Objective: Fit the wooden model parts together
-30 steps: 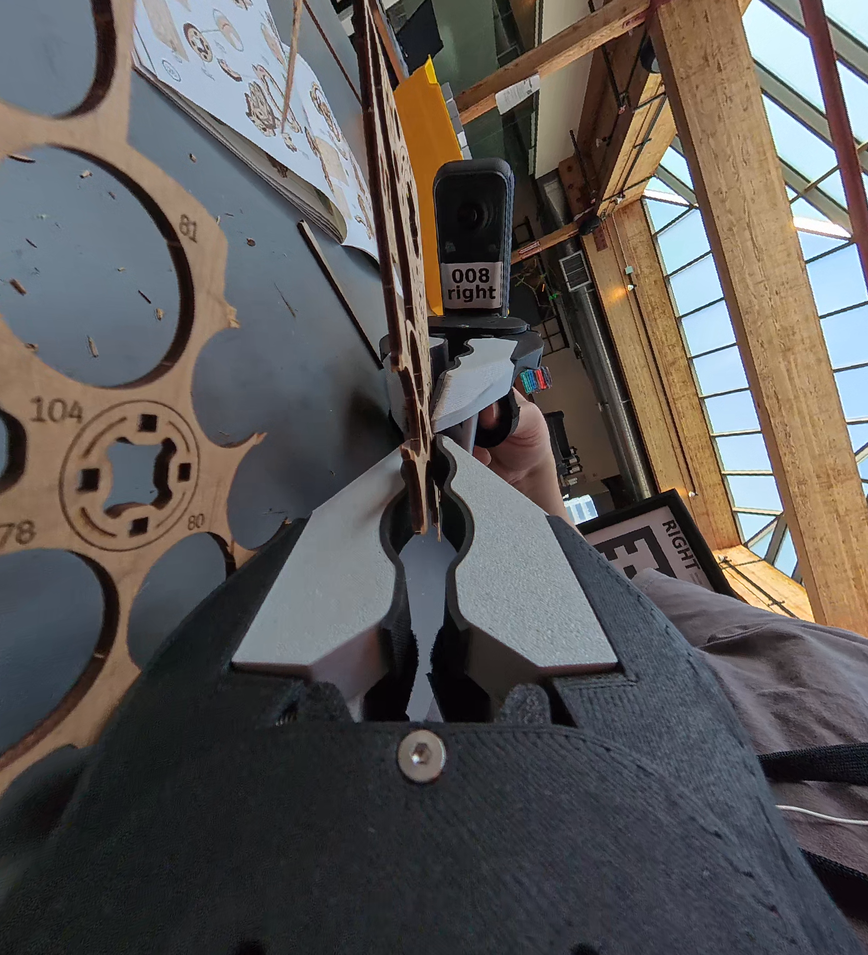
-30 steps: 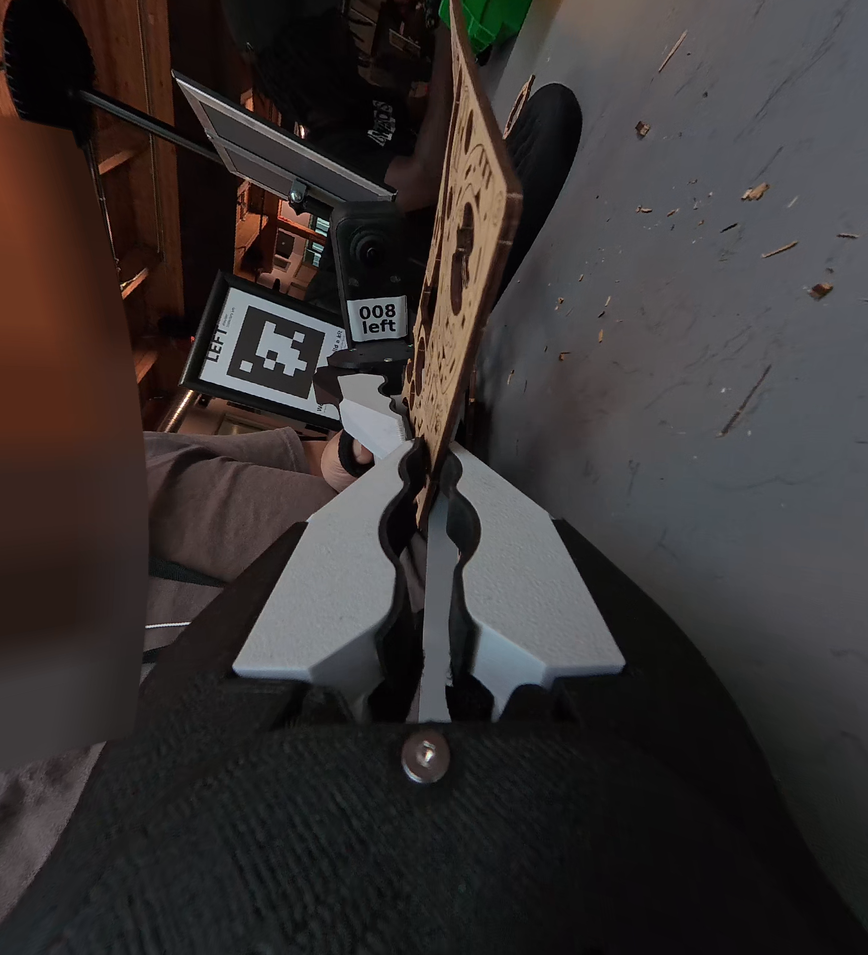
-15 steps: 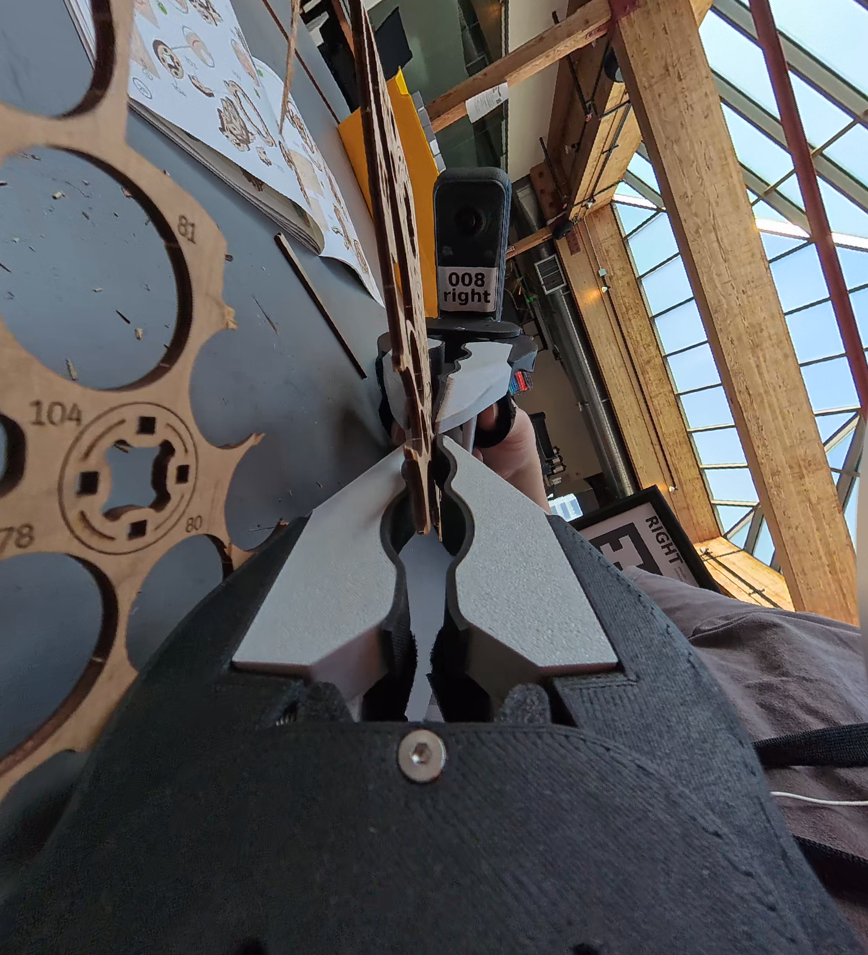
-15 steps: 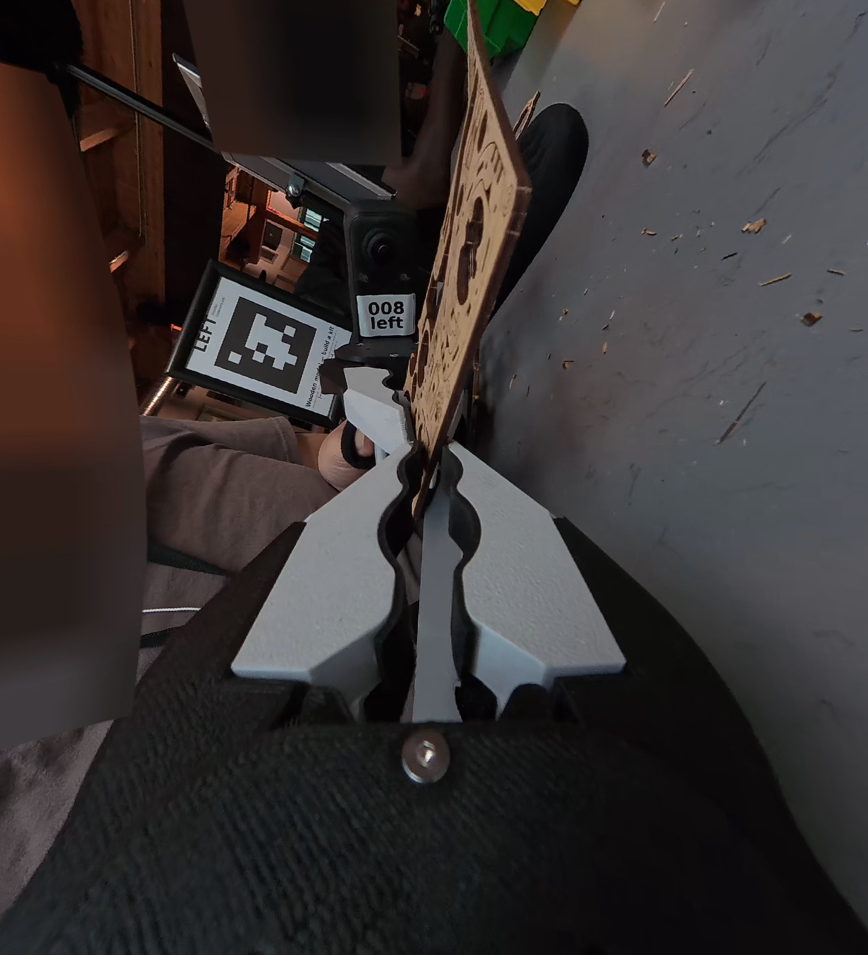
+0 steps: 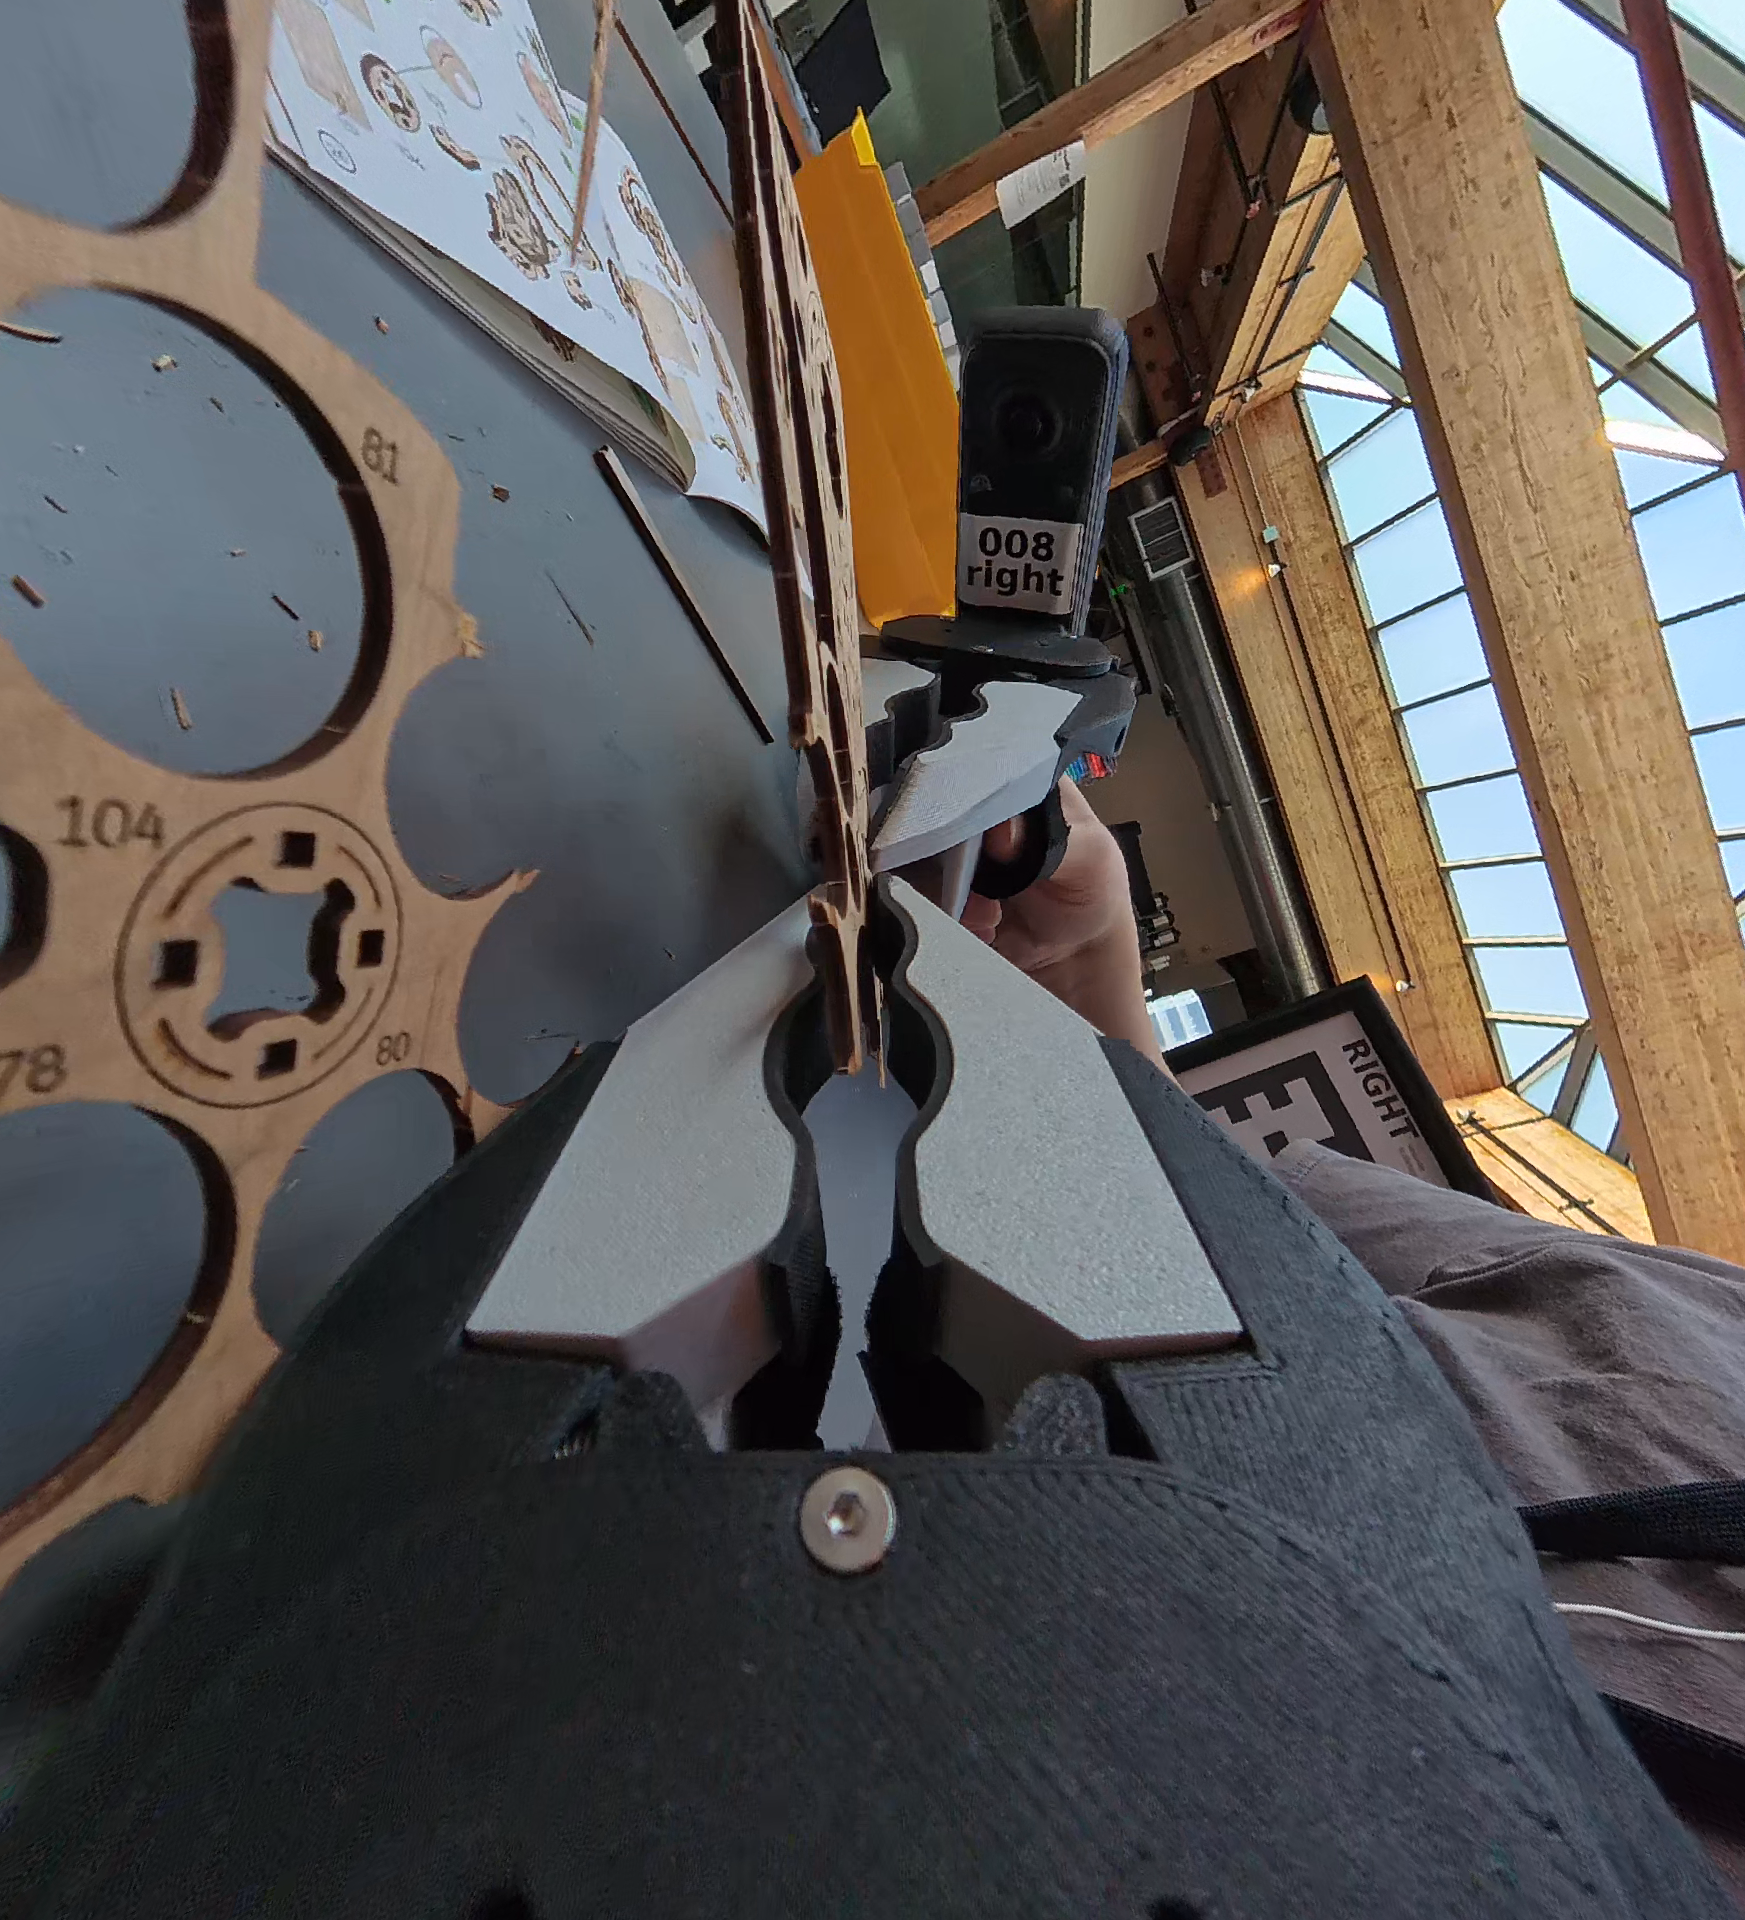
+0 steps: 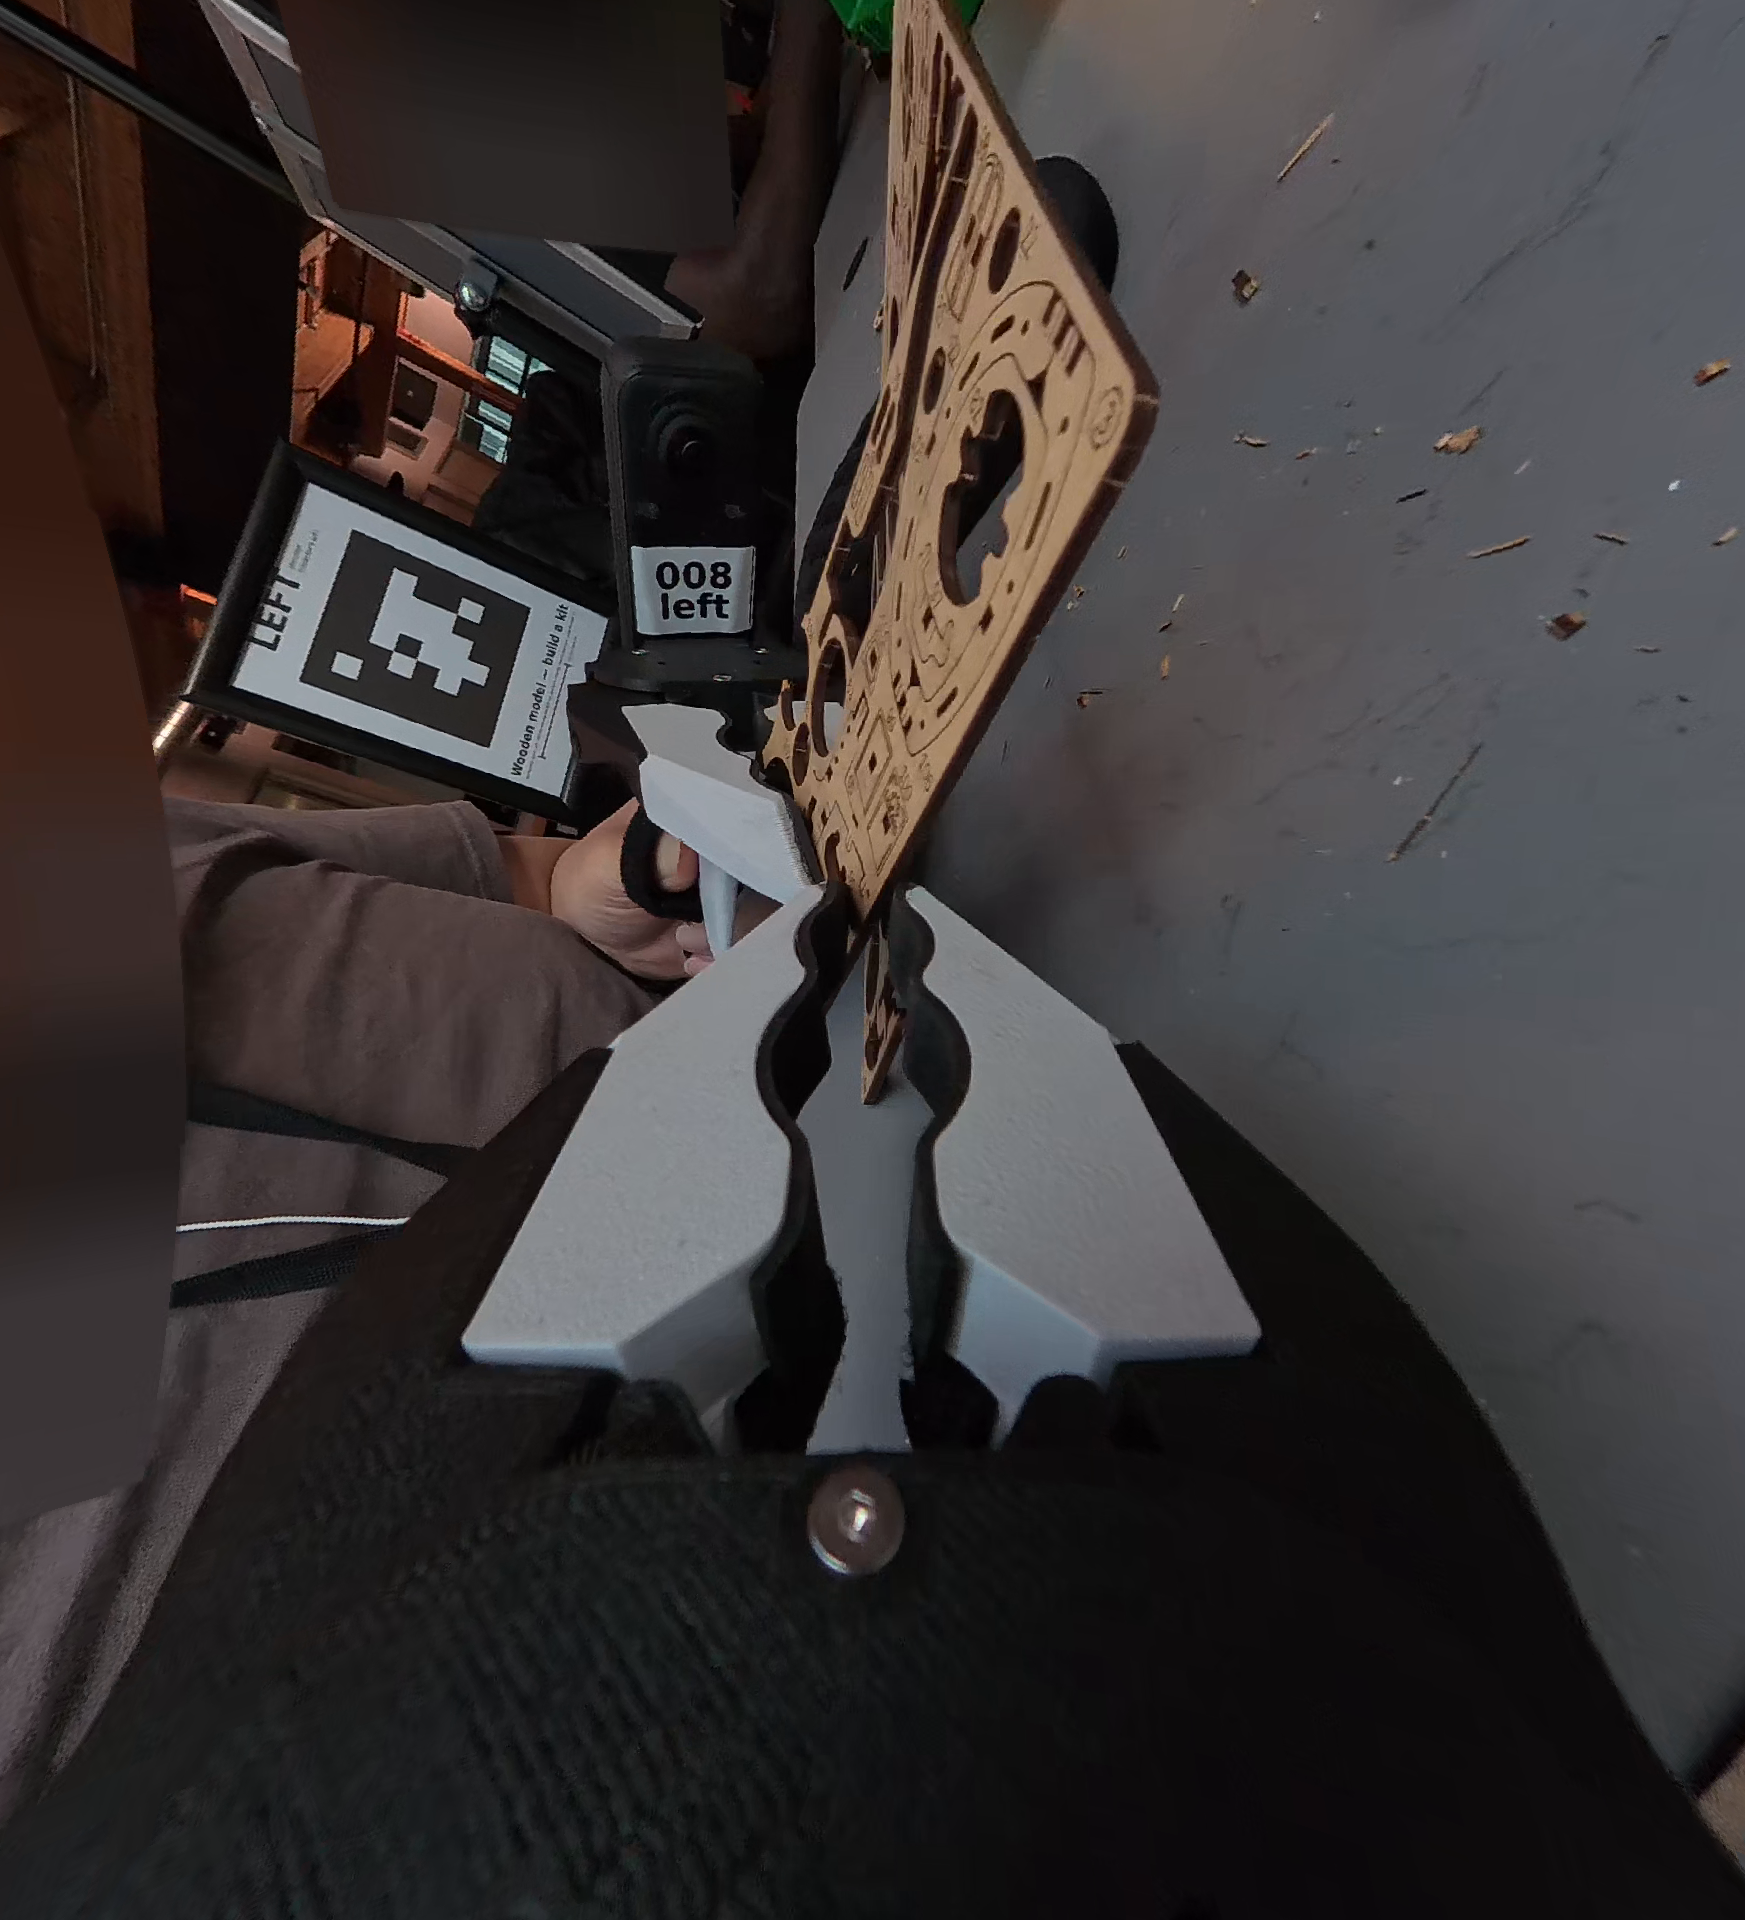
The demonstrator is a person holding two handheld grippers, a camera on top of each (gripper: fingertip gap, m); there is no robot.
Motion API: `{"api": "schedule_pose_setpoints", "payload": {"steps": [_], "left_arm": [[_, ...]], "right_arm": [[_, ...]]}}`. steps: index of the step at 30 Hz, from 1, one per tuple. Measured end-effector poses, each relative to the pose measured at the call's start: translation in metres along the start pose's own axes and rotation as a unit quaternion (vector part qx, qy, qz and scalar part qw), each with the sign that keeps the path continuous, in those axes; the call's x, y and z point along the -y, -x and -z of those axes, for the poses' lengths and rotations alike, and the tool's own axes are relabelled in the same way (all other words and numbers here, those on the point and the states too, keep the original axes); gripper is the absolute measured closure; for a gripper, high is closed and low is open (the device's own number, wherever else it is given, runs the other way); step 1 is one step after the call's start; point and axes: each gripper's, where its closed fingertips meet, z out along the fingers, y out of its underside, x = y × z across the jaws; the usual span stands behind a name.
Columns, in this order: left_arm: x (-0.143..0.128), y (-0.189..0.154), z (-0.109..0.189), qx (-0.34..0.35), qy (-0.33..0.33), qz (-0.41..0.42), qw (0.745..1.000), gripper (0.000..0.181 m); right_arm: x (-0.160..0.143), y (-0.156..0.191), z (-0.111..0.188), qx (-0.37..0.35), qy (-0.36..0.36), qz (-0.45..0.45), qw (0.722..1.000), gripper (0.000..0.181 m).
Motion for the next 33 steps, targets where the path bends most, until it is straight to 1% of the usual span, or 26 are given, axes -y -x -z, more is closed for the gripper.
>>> {"api": "schedule_pose_setpoints", "payload": {"steps": [2,4,7,23,28,31,33], "left_arm": [[0.000,-0.006,0.000,-0.024,0.000,-0.003,1.000,0.180],[-0.002,-0.008,-0.002,-0.028,0.007,-0.010,1.000,0.180],[0.000,-0.007,-0.001,-0.029,0.002,-0.006,1.000,0.180],[0.001,-0.004,0.000,-0.013,-0.005,-0.006,1.000,0.180],[-0.002,0.000,0.000,0.006,-0.002,-0.005,1.000,0.181],[-0.003,-0.002,-0.001,0.001,0.000,-0.008,1.000,0.181],[-0.003,-0.003,-0.001,0.001,0.000,-0.007,1.000,0.181]], "right_arm": [[0.002,0.008,0.002,0.015,-0.008,0.041,0.999,0.176],[-0.001,0.009,0.007,0.019,0.009,0.045,0.999,0.175],[0.003,0.008,0.013,0.017,0.002,0.057,0.998,0.177],[0.005,0.003,0.010,0.006,-0.009,0.028,1.000,0.177],[0.001,-0.002,0.008,-0.028,0.004,0.048,0.998,0.176],[0.000,0.000,0.009,-0.013,0.002,0.035,0.999,0.177],[0.000,0.000,0.009,-0.016,0.003,0.043,0.999,0.177]]}}
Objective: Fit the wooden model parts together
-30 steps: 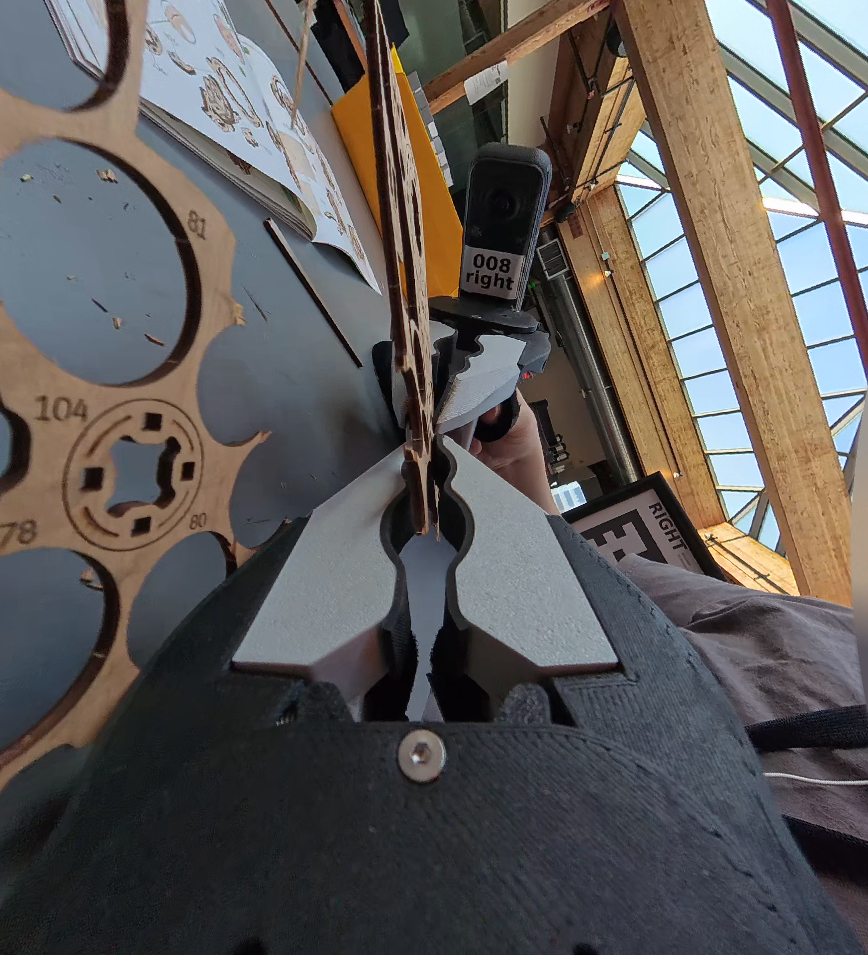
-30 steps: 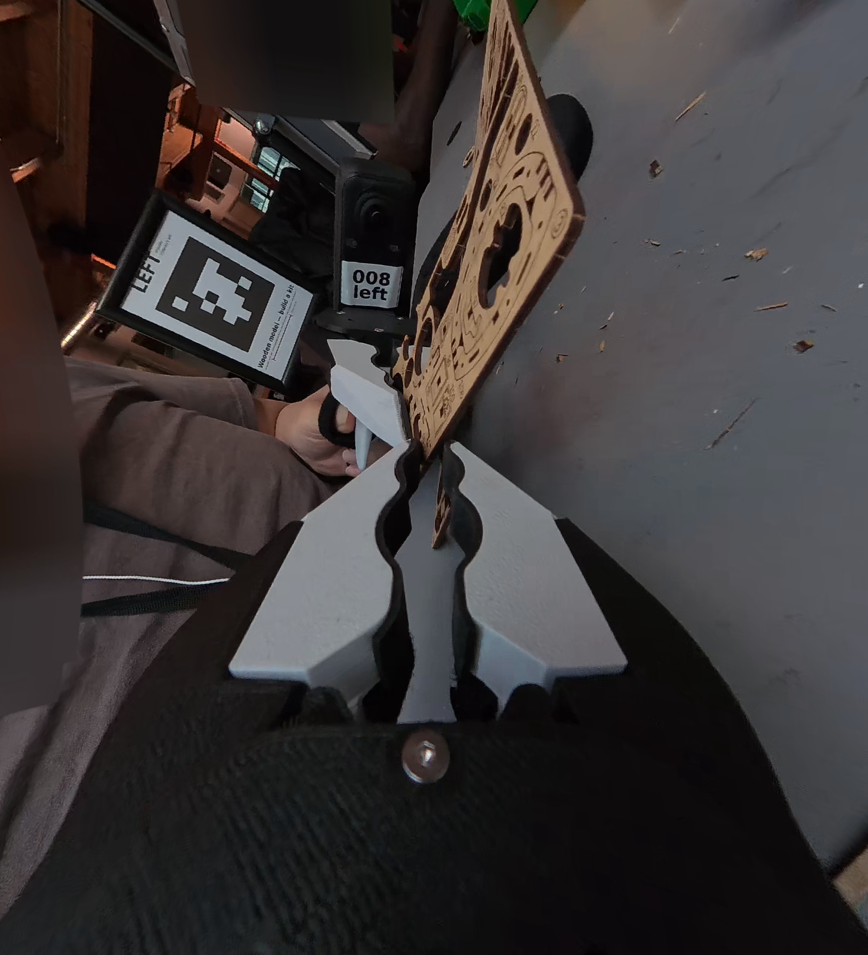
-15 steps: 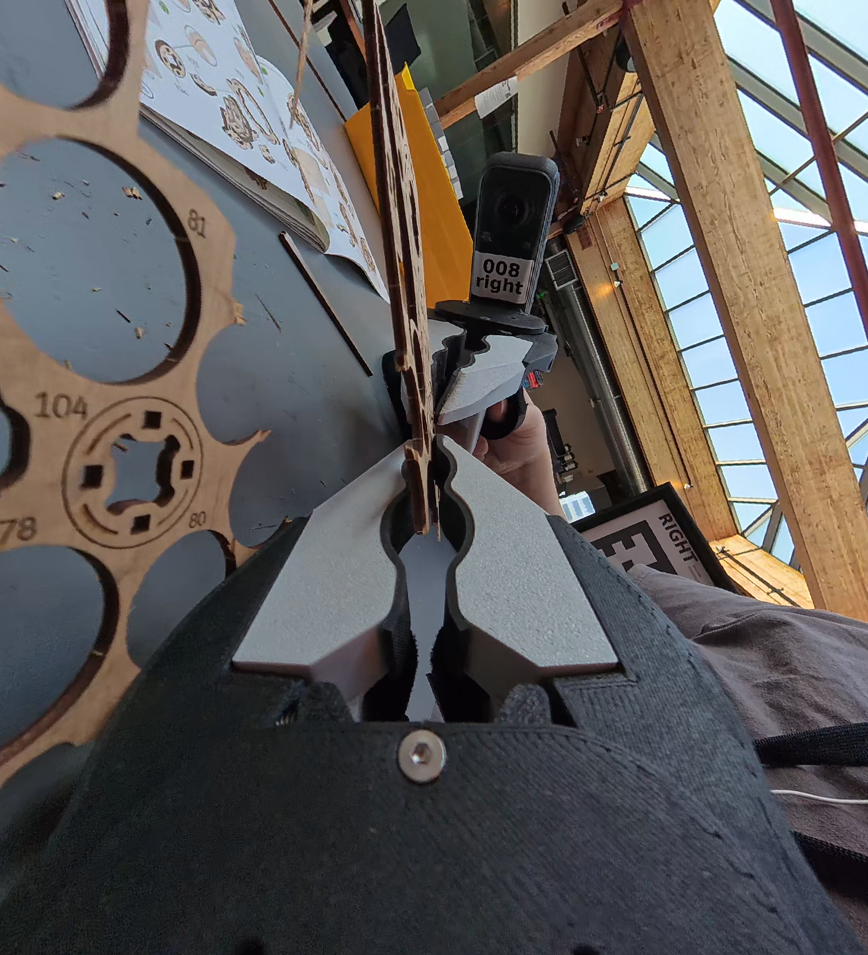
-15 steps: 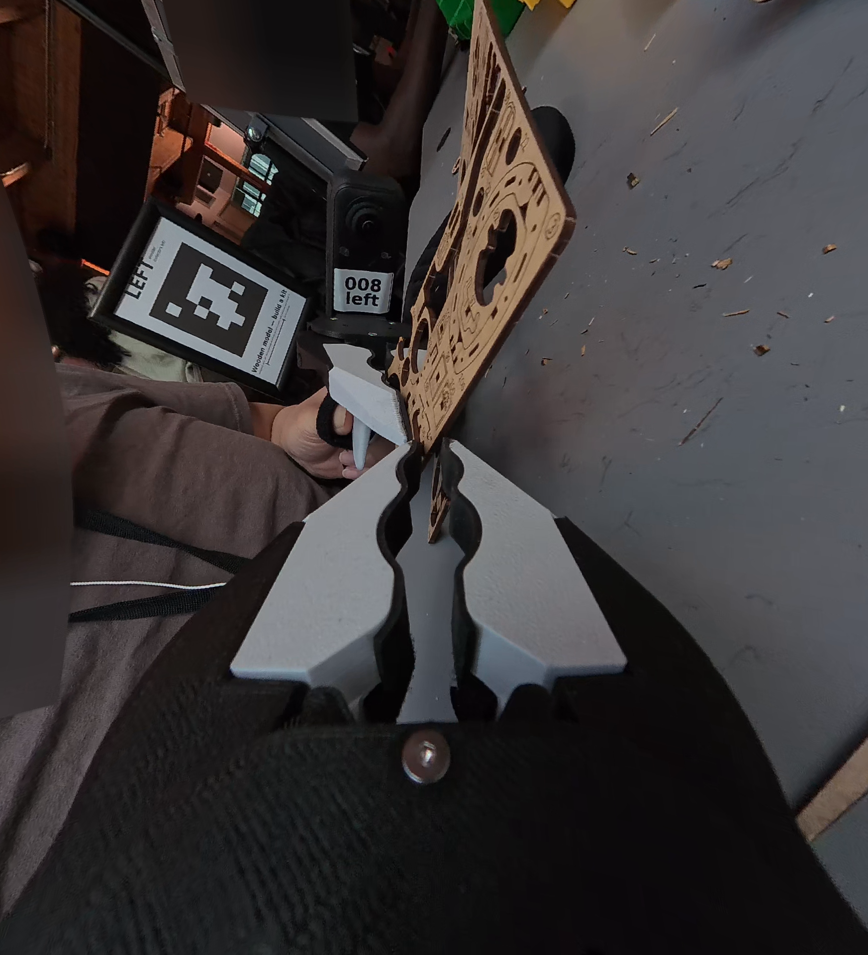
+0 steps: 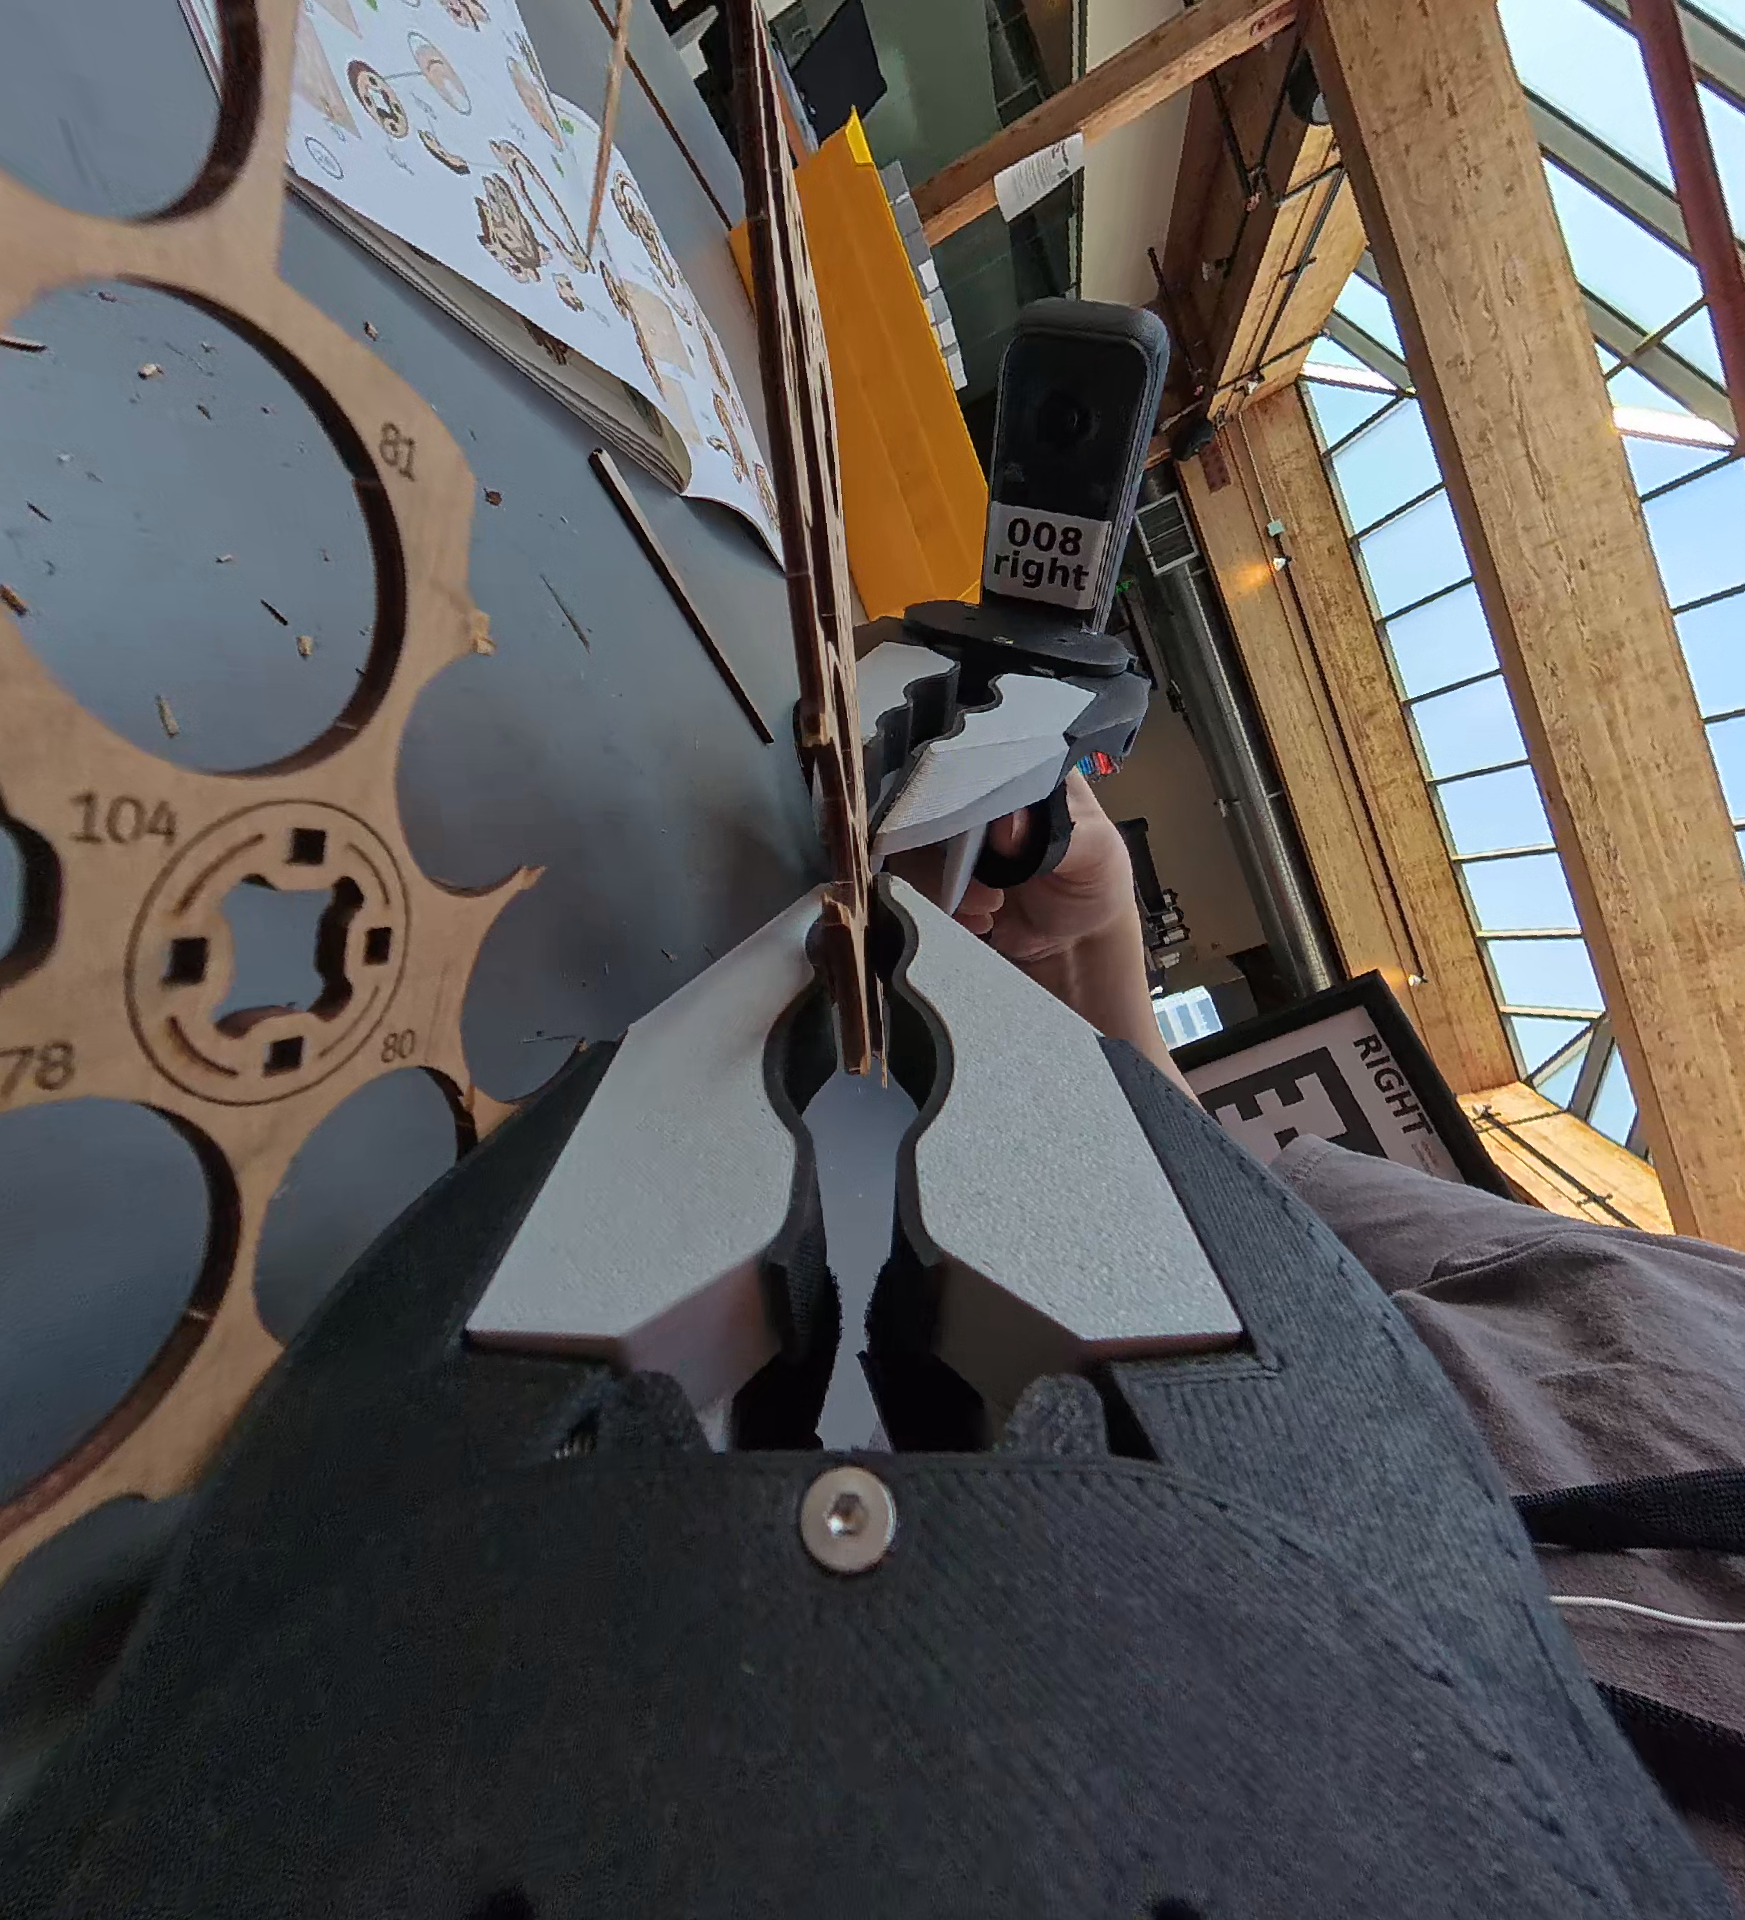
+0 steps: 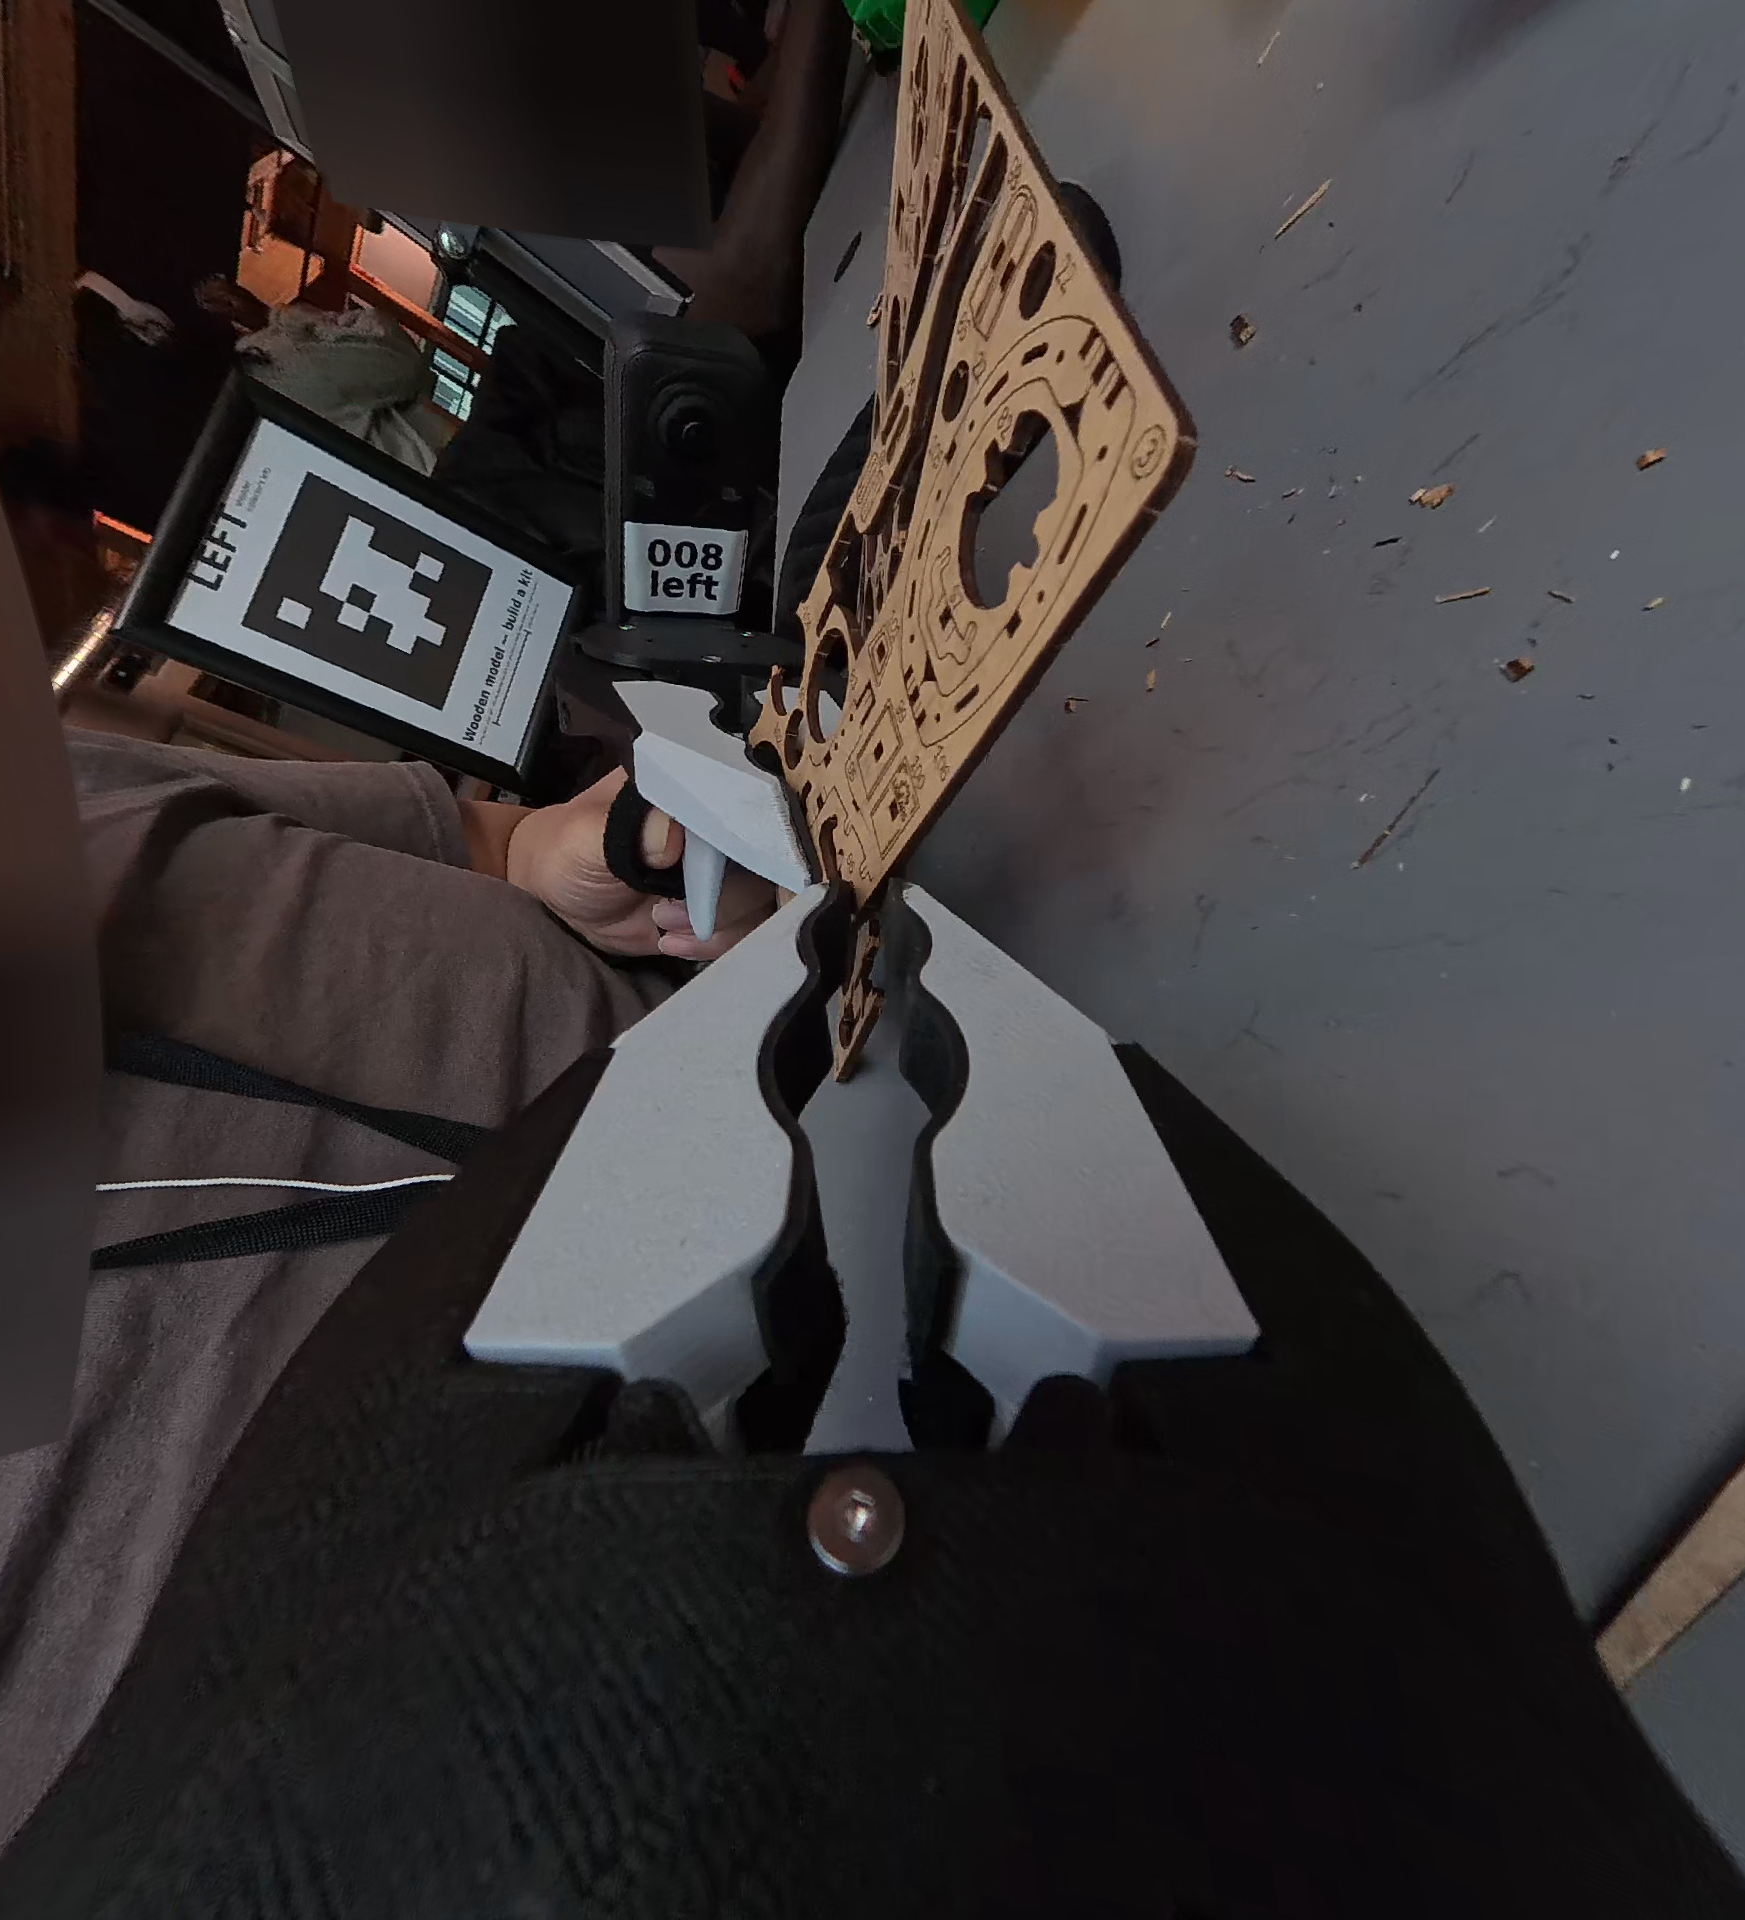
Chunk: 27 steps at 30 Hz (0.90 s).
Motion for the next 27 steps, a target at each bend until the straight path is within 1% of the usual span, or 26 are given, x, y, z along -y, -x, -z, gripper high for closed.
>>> {"api": "schedule_pose_setpoints", "payload": {"steps": [5,9,10,11,14,20,24,25,27], "left_arm": [[-0.002,0.005,0.000,0.020,0.003,0.001,1.000,0.181],[0.000,0.001,-0.002,0.012,0.000,-0.014,1.000,0.181],[-0.001,0.001,-0.004,0.013,0.004,-0.016,1.000,0.180],[-0.001,0.001,-0.004,0.013,0.005,-0.015,1.000,0.180],[0.000,0.002,-0.004,0.013,0.001,-0.005,1.000,0.180],[-0.002,0.002,-0.004,0.018,0.005,-0.008,1.000,0.180],[-0.002,0.004,-0.004,0.027,0.005,-0.010,1.000,0.180],[-0.002,0.002,-0.004,0.020,0.003,-0.011,1.000,0.180],[0.001,-0.006,-0.004,-0.012,-0.003,-0.011,1.000,0.180]], "right_arm": [[-0.004,-0.006,-0.003,-0.039,0.018,0.033,0.999,0.175],[0.002,-0.003,0.000,-0.022,-0.006,0.009,1.000,0.173],[0.003,-0.006,-0.001,-0.029,-0.012,0.002,0.999,0.166],[0.003,-0.007,-0.002,-0.038,-0.012,0.006,0.999,0.164],[0.002,-0.008,-0.006,-0.061,-0.006,0.035,0.997,0.167],[-0.001,-0.010,-0.007,-0.116,0.024,0.071,0.990,0.164],[-0.002,-0.013,-0.007,-0.149,0.028,0.093,0.984,0.164],[-0.001,-0.011,-0.007,-0.146,0.023,0.098,0.984,0.164],[0.005,0.000,-0.004,-0.096,-0.003,0.104,0.990,0.166]]}}
